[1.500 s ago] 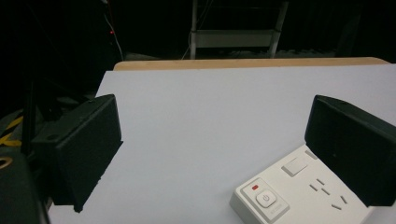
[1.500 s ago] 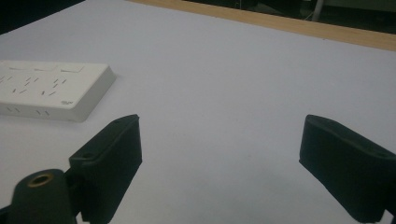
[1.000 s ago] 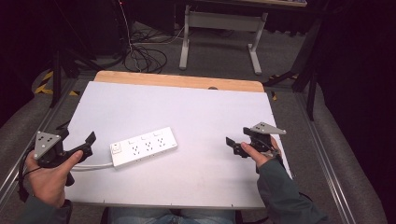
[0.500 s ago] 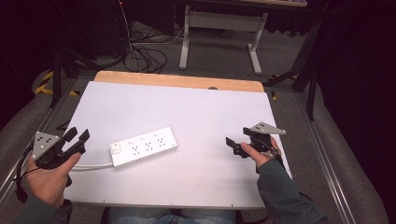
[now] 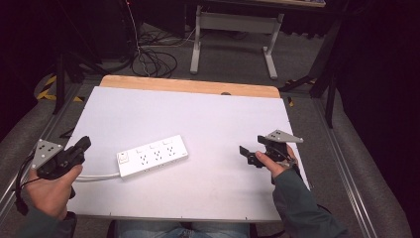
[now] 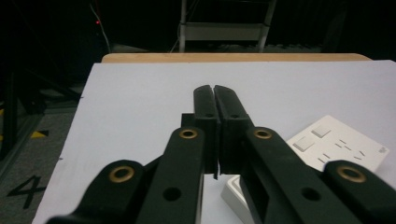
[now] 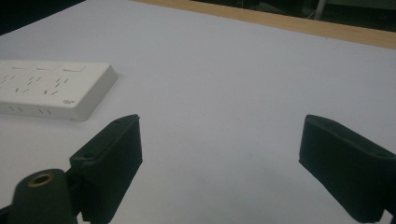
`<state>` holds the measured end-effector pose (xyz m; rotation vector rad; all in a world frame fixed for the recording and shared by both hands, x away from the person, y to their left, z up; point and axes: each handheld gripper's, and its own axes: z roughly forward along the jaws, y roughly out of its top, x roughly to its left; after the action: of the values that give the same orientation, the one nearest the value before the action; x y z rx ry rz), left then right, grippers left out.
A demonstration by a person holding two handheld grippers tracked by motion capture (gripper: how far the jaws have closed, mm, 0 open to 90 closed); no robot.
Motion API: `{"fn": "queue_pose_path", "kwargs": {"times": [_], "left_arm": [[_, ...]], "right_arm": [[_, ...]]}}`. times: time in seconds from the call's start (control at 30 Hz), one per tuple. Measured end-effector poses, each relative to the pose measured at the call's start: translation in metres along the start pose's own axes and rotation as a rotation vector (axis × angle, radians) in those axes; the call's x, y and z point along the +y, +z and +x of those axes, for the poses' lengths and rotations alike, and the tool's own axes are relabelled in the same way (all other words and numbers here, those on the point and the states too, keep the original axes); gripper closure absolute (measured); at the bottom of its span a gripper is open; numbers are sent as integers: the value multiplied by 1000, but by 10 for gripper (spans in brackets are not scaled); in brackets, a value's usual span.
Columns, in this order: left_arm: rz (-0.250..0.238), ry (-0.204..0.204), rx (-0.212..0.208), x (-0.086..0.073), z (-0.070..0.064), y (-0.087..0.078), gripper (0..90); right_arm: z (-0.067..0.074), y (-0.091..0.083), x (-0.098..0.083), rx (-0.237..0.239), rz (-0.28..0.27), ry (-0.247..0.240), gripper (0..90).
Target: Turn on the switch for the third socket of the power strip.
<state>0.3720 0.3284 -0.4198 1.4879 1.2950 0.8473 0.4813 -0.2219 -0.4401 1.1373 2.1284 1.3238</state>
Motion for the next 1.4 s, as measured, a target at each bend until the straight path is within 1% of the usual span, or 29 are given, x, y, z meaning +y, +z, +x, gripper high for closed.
{"fn": "queue_pose_path", "kwargs": {"times": [0.03,0.07,0.17,0.27,0.37,0.43,0.47,0.5,0.53,0.73,0.77,0.8,0.83,0.93,1.03,1.1,1.13,1.3,1.4], "left_arm": [[0,0,0,0,0,0,898],[-1,6,-13,1,-1,0,898],[0,15,-19,2,-2,0,899],[11,29,-32,2,-3,3,899],[21,30,-38,3,-5,9,899],[29,42,-45,4,-7,13,899],[29,42,-45,4,-7,13,899],[41,54,-54,4,-9,17,899],[43,57,-57,4,-9,18,899],[45,72,-78,5,-13,23,899],[45,75,-81,5,-14,24,899],[55,86,-92,6,-16,26,899],[55,86,-98,6,-18,27,899],[61,95,-107,7,-21,31,899],[74,116,-118,9,-23,36,900],[73,115,-119,9,-25,37,900],[82,126,-128,10,-27,40,900],[93,130,-141,11,-30,46,900],[104,142,-159,12,-34,52,900]], "right_arm": [[0,0,0,0,0,0,137],[0,0,0,0,-1,-1,137],[0,0,0,1,-1,0,137],[0,0,0,0,-2,2,137],[0,0,0,1,-1,-2,137],[0,0,0,1,1,-2,137],[0,0,0,1,0,-2,138],[0,0,0,1,0,-2,138],[0,0,0,1,-1,-3,138],[0,0,0,0,2,-3,138],[0,0,0,0,3,-4,138],[0,0,0,2,2,-5,139],[0,0,0,1,4,-4,140],[1,1,0,2,6,-7,140],[0,0,-1,2,6,-6,139],[0,0,-1,1,5,-6,139],[0,0,-1,1,4,-6,139],[0,0,-1,1,8,-8,141],[0,0,-1,2,5,-9,142]]}}
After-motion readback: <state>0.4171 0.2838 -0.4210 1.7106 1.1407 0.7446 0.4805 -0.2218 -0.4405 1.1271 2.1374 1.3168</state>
